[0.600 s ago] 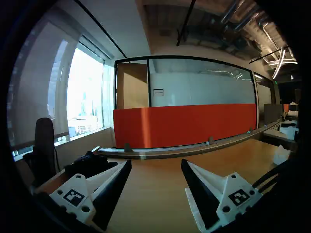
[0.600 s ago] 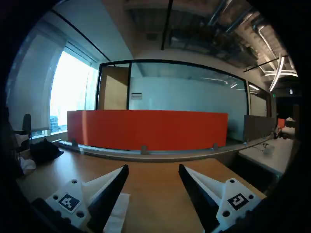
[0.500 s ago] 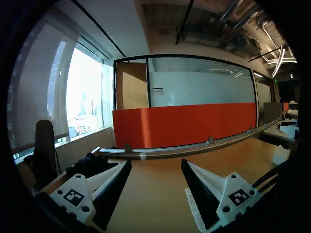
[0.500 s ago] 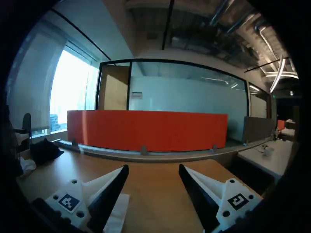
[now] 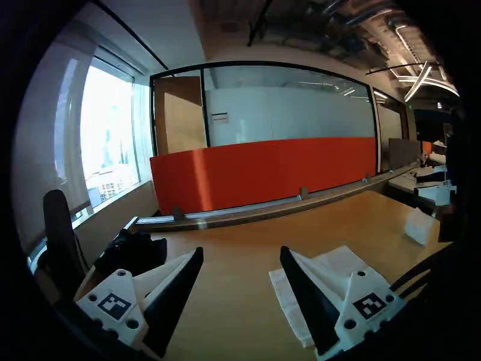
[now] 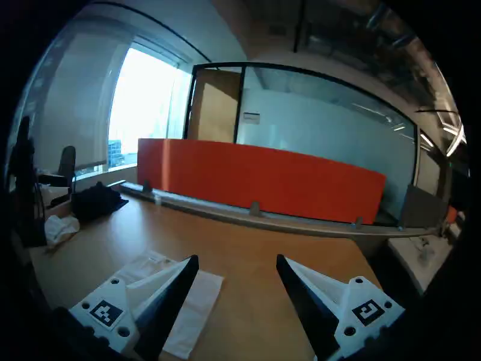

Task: Fold towel

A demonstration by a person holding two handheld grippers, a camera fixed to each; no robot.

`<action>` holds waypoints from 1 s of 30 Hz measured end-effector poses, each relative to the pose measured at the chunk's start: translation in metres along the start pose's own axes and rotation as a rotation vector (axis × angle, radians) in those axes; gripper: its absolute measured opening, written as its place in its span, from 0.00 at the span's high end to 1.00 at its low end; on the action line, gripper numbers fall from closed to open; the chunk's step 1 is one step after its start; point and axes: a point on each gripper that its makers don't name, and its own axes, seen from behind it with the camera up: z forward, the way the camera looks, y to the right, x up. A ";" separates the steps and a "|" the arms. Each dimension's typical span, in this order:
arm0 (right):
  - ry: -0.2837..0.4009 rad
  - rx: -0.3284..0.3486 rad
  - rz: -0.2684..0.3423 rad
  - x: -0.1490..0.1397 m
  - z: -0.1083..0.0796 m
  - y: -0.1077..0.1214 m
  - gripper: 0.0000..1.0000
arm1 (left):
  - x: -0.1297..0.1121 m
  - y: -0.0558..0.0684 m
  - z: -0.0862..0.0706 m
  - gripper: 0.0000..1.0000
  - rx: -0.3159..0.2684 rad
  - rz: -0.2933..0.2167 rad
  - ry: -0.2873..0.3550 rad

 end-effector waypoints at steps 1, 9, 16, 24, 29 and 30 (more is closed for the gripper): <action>-0.011 0.014 -0.012 -0.002 -0.001 -0.003 0.00 | -0.002 0.001 -0.001 0.06 -0.006 0.004 -0.007; -0.099 0.128 -0.084 -0.022 -0.005 -0.030 0.00 | -0.024 0.020 -0.002 0.06 -0.082 0.035 -0.079; -0.169 0.189 -0.137 -0.051 -0.004 -0.044 0.00 | -0.053 0.043 -0.002 0.06 -0.166 0.063 -0.146; -0.254 0.262 -0.160 -0.092 -0.003 -0.062 0.00 | -0.094 0.070 -0.001 0.06 -0.246 0.111 -0.237; -0.304 0.297 -0.175 -0.117 0.000 -0.072 0.00 | -0.122 0.084 -0.002 0.06 -0.292 0.126 -0.301; -0.314 0.305 -0.180 -0.123 0.001 -0.074 0.00 | -0.128 0.087 -0.002 0.06 -0.300 0.128 -0.314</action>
